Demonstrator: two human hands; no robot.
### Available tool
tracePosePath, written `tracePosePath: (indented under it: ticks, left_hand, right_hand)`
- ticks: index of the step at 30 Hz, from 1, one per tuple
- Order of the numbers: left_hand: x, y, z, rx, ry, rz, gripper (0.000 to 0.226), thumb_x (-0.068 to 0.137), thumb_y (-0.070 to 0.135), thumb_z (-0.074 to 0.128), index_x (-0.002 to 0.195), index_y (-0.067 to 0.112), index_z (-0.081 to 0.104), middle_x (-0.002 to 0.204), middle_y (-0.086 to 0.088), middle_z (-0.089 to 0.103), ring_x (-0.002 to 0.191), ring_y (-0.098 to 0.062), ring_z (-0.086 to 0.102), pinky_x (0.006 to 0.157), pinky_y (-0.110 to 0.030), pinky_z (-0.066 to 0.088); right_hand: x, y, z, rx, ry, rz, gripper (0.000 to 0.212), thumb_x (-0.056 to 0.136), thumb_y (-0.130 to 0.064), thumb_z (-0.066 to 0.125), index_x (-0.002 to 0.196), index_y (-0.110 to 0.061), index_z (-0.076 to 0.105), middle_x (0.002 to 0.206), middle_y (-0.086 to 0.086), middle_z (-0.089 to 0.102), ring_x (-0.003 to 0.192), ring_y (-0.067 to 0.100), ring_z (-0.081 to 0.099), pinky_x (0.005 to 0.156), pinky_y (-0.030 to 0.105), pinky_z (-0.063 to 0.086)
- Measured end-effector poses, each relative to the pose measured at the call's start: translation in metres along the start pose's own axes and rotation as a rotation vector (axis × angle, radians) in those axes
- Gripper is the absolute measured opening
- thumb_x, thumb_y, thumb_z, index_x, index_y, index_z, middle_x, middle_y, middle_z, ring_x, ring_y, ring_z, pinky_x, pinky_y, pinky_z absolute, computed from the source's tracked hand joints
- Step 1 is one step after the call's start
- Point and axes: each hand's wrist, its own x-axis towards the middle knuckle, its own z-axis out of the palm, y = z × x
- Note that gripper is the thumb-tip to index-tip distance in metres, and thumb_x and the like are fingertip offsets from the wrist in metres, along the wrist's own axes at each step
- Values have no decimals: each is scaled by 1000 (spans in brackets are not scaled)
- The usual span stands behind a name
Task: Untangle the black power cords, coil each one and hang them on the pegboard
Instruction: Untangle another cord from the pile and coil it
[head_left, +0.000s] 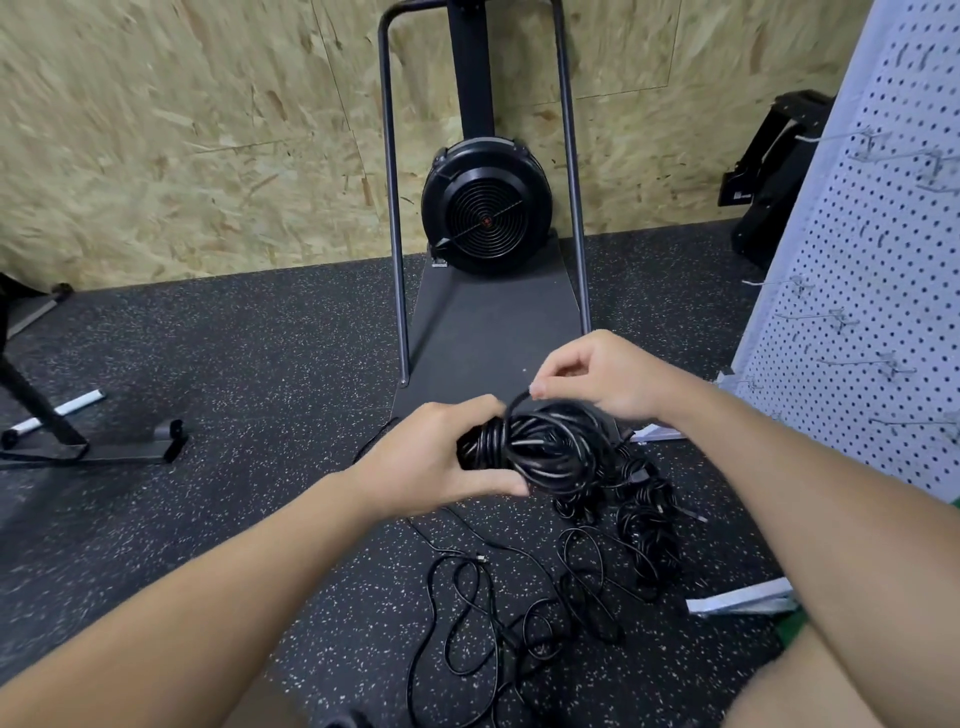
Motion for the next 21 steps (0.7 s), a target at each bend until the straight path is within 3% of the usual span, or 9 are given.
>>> tracePosePath:
  ticks: [3,5,7,9,11,14,18,21]
  left_hand:
    - [5,4,0,-194,157,-62,46,85,61,89,115,33,68,96,4,74,85,-25,67,79,-47,55]
    - [8,3,-2,-241,225,-121,41,87,59,87,113,32,69,96,1,74,86,-30,66,82,-50,54]
    - [12,0,-2,-257,277,-169,38,90,58,84,111,32,68,94,0,75,87,-30,66,84,-49,54]
    - [16,-7,-2,-249,336,-223,36,92,58,83,111,31,67,95,4,75,88,-21,68,84,-40,55]
    - [21,-15,-1,-226,387,-296,34,92,56,83,106,31,64,90,8,74,81,-9,66,76,-26,52]
    - [24,-34,0,-158,412,-420,39,92,58,82,107,29,59,88,11,72,77,-4,62,69,-22,46]
    - [24,-46,1,-102,349,-456,63,95,49,82,147,32,51,130,18,68,116,-5,61,98,-26,43]
    - [26,-47,7,-64,280,-440,69,98,37,82,154,36,43,139,9,71,125,-16,65,104,-31,46]
  right_hand:
    - [2,14,-8,-38,-5,16,11,102,-21,77,97,-20,87,96,-1,84,91,13,76,89,33,61]
    - [5,25,-4,-56,3,42,16,104,-19,75,90,-19,84,90,6,81,80,23,69,83,38,59]
    - [5,27,2,-50,-3,67,26,108,-21,70,86,-29,81,79,1,73,67,14,57,71,31,50]
    - [2,24,10,-47,-45,81,22,111,-26,65,102,-36,82,78,-7,67,61,3,53,61,16,43]
    - [1,22,15,-99,-76,88,21,113,-27,61,120,-33,80,81,-7,65,60,-4,54,60,10,41]
    - [1,19,21,-213,-98,58,20,112,-28,60,120,-33,78,81,-8,68,65,-1,55,65,15,43]
    - [-2,2,35,-359,-169,-27,15,111,-28,59,108,-26,74,76,-8,69,61,3,53,66,22,44]
    - [-5,-12,43,-579,-145,-72,29,110,-31,59,81,-26,59,72,-5,62,64,14,54,67,39,45]
